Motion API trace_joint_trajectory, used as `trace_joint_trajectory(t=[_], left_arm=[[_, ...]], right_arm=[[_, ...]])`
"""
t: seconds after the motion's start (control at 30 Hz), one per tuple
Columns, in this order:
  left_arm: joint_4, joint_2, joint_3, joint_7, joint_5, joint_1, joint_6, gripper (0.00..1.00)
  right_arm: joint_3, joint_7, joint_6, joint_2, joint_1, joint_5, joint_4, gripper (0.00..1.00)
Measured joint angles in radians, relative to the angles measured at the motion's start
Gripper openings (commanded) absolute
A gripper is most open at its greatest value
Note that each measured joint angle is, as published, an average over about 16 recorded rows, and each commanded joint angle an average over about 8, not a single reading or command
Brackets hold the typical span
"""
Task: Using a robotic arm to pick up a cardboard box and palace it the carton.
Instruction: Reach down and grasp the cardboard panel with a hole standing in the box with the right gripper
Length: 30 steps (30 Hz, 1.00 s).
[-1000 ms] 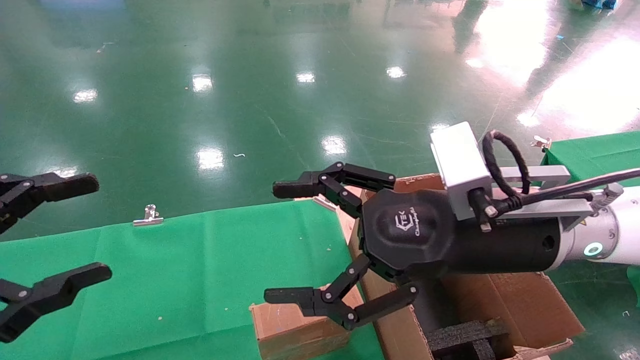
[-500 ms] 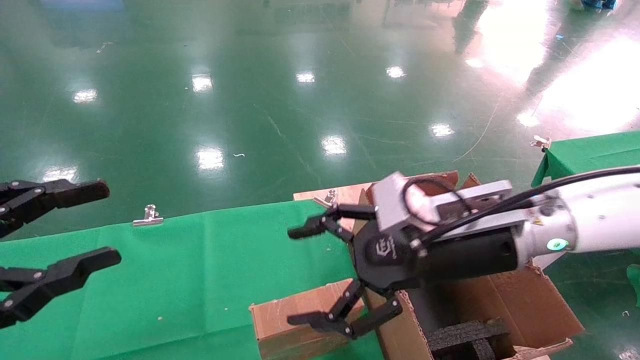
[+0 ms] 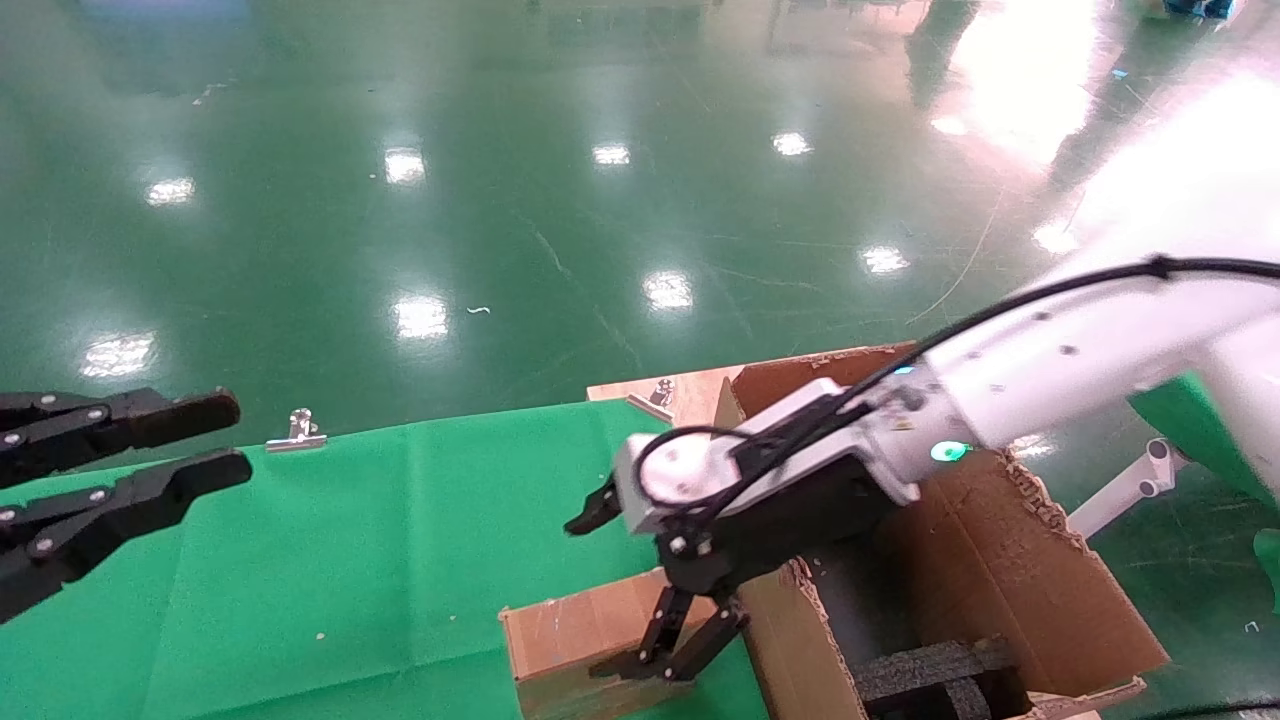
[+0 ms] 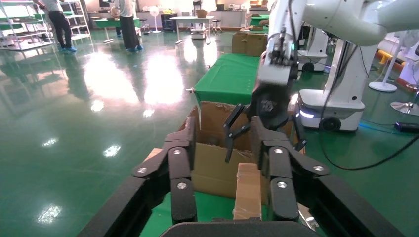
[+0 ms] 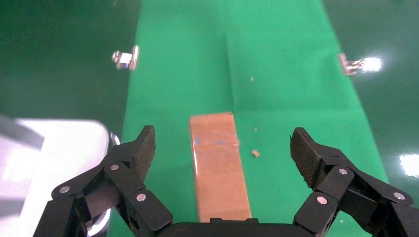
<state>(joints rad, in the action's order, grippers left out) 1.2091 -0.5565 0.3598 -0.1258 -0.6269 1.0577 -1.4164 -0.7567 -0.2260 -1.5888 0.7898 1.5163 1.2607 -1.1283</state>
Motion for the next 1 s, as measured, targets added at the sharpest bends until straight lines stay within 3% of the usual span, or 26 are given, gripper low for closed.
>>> trace_joint_trajectory(t=[0.43, 0.87, 1.0], left_arm=[[0.000, 0.000, 0.000, 0.000, 0.000, 0.000, 0.000, 0.00], [0.000, 0.000, 0.000, 0.000, 0.000, 0.000, 0.000, 0.01], [0.000, 0.000, 0.000, 0.000, 0.000, 0.000, 0.000, 0.50]], right_arm=[[-0.278, 0.094, 0.003, 0.153, 0.181, 0.129, 0.126, 1.00], [-0.447, 0.175, 0.013, 0.252, 0.257, 0.162, 0.229, 1.00], [-0.477, 0.194, 0.017, 0.271, 0.268, 0.163, 0.249, 1.00]])
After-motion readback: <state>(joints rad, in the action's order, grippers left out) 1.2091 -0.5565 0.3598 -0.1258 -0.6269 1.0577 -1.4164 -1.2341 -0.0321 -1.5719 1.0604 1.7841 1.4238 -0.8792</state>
